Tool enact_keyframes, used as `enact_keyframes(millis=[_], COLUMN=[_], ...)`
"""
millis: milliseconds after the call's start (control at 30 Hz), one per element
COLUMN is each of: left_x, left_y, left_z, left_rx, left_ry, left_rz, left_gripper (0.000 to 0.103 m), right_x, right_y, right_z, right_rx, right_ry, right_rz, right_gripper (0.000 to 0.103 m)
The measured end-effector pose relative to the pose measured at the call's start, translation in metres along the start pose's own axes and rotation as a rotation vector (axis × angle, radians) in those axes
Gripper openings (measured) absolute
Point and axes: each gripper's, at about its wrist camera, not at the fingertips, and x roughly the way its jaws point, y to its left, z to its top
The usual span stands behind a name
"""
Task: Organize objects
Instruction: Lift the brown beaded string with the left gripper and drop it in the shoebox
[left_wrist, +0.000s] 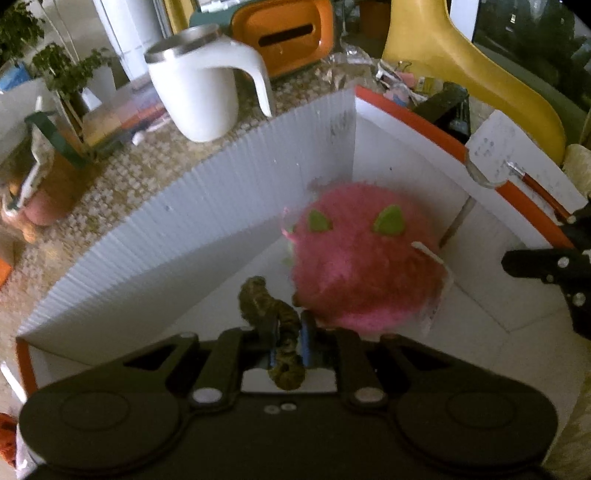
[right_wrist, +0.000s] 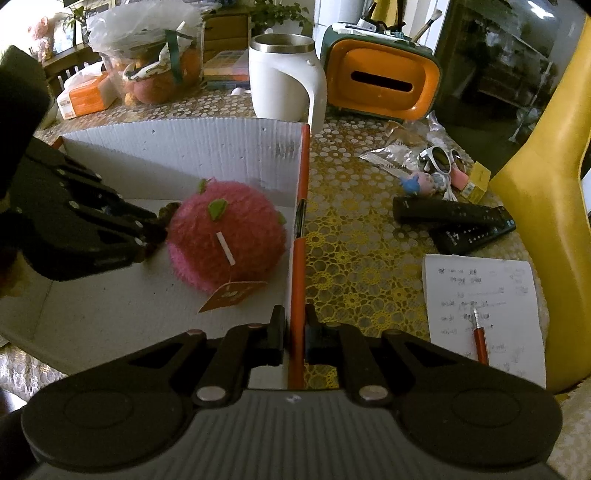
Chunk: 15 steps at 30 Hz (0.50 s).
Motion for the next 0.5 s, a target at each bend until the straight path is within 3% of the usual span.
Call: enact_keyframes(millis=[267,500], left_x=[0.0042,-0.0045], left_y=[0.0008,0.0024], left_z=[-0.0025,-0.0062], left_rx=[-0.015,-0.033], left_ry=[0.007,-0.006], left_rz=[-0.023,-0.043], left_gripper=[0.019,0.034], right_x=[0.0000,0.0000], right_y=[-0.0014,-0.0011], right_z=[0.0008,0.0003], right_rx=[0.003,0.008], right_ry=[0.002,0.006], right_rz=[0.002,-0.001], right_gripper=[0.009,0.009])
